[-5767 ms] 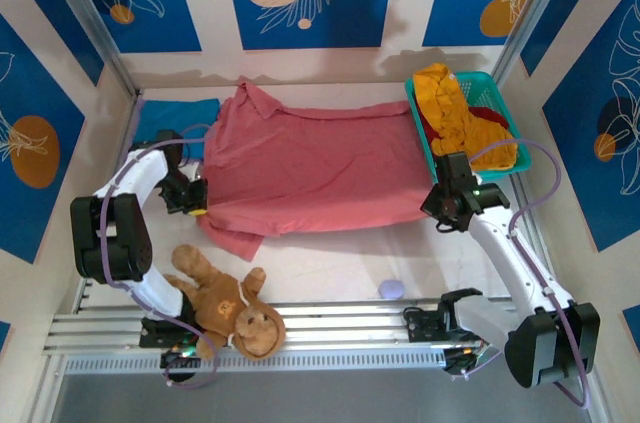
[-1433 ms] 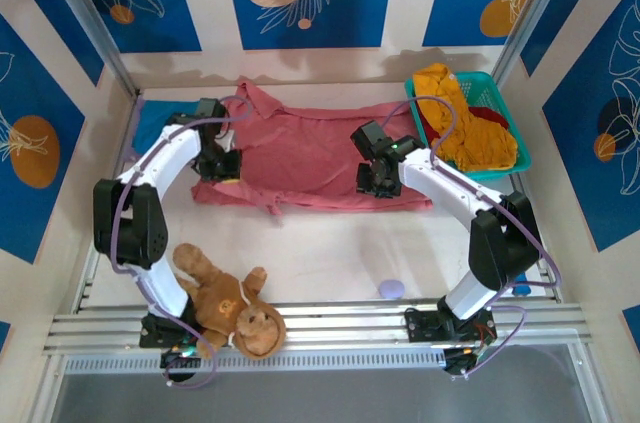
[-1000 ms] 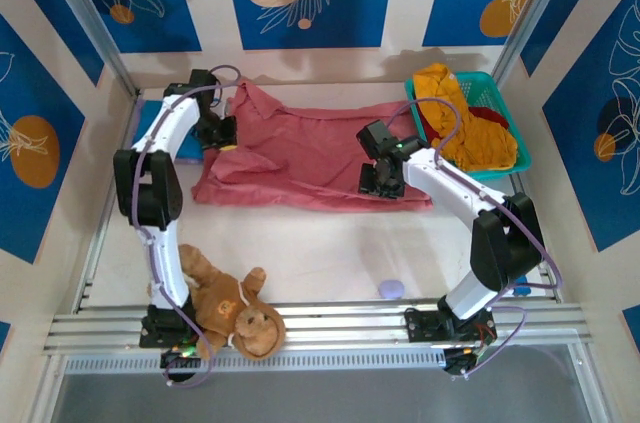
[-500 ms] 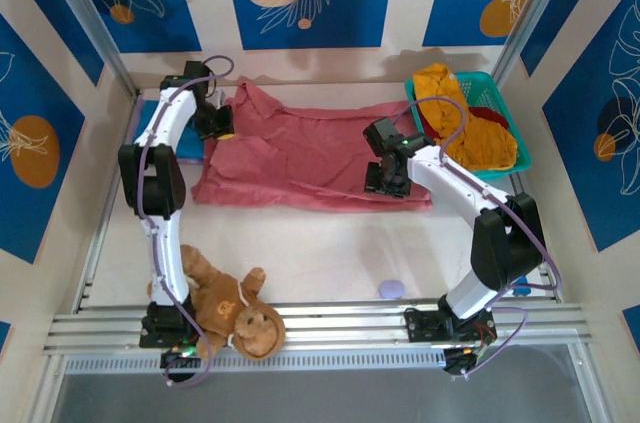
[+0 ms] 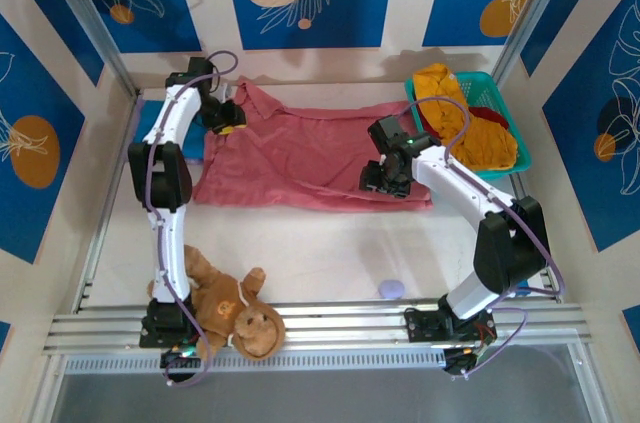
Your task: Fold and stack the t-shirts
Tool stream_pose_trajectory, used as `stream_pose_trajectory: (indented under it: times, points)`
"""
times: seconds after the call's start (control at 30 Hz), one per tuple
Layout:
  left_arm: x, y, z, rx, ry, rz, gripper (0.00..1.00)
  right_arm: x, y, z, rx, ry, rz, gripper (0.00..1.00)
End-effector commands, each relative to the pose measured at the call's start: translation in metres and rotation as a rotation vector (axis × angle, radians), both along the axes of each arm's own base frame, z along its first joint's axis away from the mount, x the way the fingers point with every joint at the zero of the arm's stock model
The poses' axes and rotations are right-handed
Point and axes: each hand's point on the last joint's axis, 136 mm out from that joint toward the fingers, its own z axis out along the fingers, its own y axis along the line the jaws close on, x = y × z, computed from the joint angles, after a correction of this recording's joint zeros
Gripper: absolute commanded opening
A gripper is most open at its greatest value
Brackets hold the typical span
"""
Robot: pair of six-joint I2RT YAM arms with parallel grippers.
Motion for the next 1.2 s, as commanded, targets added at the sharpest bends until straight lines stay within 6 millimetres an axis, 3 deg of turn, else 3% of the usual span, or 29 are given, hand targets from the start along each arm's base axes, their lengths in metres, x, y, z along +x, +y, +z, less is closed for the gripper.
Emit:
stream_pose_trajectory:
  times: [0.0, 0.1, 0.2, 0.5, 0.83, 1.17]
  points:
    - [0.000, 0.000, 0.013, -0.008, -0.034, -0.004, 0.50, -0.005, 0.019, 0.006, 0.122, -0.019, 0.057, 0.64]
    - [-0.010, -0.001, 0.041, -0.032, -0.106, 0.013, 0.54, -0.005, 0.031, -0.004, 0.154, 0.009, 0.079, 0.65]
    - [-0.034, -0.010, 0.053, -0.088, -0.100, 0.015, 0.55, -0.002, 0.033, -0.020, 0.136, 0.055, 0.065, 0.65]
    - [-0.095, -0.027, 0.025, -0.074, -0.032, -0.023, 0.57, 0.004, 0.024, -0.069, 0.059, 0.181, -0.057, 0.66]
    - [-0.111, -0.025, 0.021, -0.059, -0.025, -0.027, 0.58, 0.023, 0.015, -0.087, -0.032, 0.156, -0.046, 0.65]
    - [-0.121, -0.020, 0.016, -0.020, -0.003, -0.047, 0.58, 0.054, -0.006, -0.079, -0.141, 0.085, -0.033, 0.65]
